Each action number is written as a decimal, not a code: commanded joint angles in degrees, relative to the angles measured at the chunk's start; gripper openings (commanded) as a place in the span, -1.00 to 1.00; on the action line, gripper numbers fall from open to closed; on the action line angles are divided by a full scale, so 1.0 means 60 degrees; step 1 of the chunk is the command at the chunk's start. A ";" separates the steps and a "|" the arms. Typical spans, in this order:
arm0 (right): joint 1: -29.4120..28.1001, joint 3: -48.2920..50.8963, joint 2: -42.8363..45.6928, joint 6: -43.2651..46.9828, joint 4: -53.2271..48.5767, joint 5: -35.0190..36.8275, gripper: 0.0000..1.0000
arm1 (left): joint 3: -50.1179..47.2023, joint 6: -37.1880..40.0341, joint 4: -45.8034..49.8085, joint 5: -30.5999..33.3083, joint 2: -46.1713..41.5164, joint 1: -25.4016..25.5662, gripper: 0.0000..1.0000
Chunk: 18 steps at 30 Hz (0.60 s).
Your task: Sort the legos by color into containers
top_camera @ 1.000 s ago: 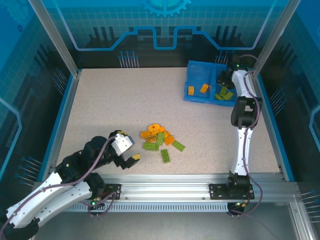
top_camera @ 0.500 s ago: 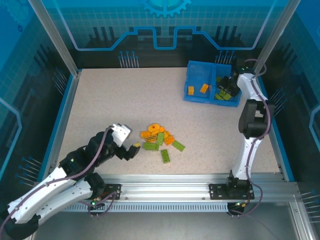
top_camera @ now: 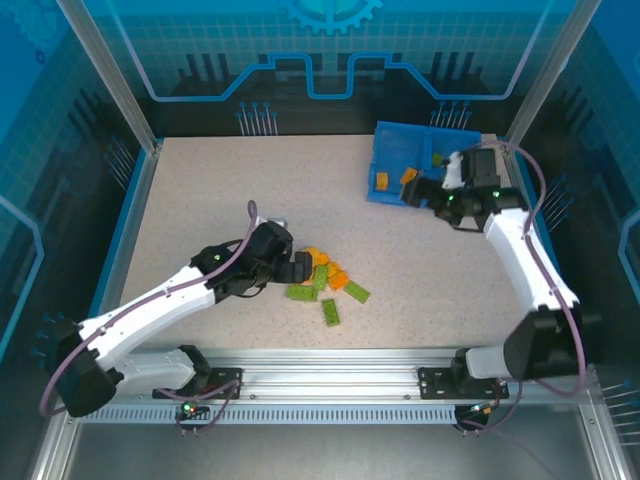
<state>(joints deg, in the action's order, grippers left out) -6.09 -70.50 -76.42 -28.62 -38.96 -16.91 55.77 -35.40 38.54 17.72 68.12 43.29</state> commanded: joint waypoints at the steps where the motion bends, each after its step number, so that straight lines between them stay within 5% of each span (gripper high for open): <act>1: -0.1065 0.0848 0.0984 0.0377 -0.0236 -0.1381 1.00 | 0.0288 -0.1405 0.0122 -0.0278 0.0510 -0.0573 0.97; 7: -0.2455 0.1479 0.2035 -0.0229 -0.0322 -0.1401 1.00 | 0.0461 -0.2416 -0.0348 -0.1094 0.2221 -0.1376 0.81; 18: -0.2578 0.1054 0.1893 0.0087 -0.1226 -0.0903 1.00 | 0.0491 -0.2078 -0.1050 -0.1222 0.4111 -0.1544 0.43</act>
<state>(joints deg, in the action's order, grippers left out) -20.99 -62.35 -64.79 -28.86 -43.99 -22.74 57.98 -47.77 33.95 11.25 92.14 34.68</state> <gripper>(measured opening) 0.999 0.721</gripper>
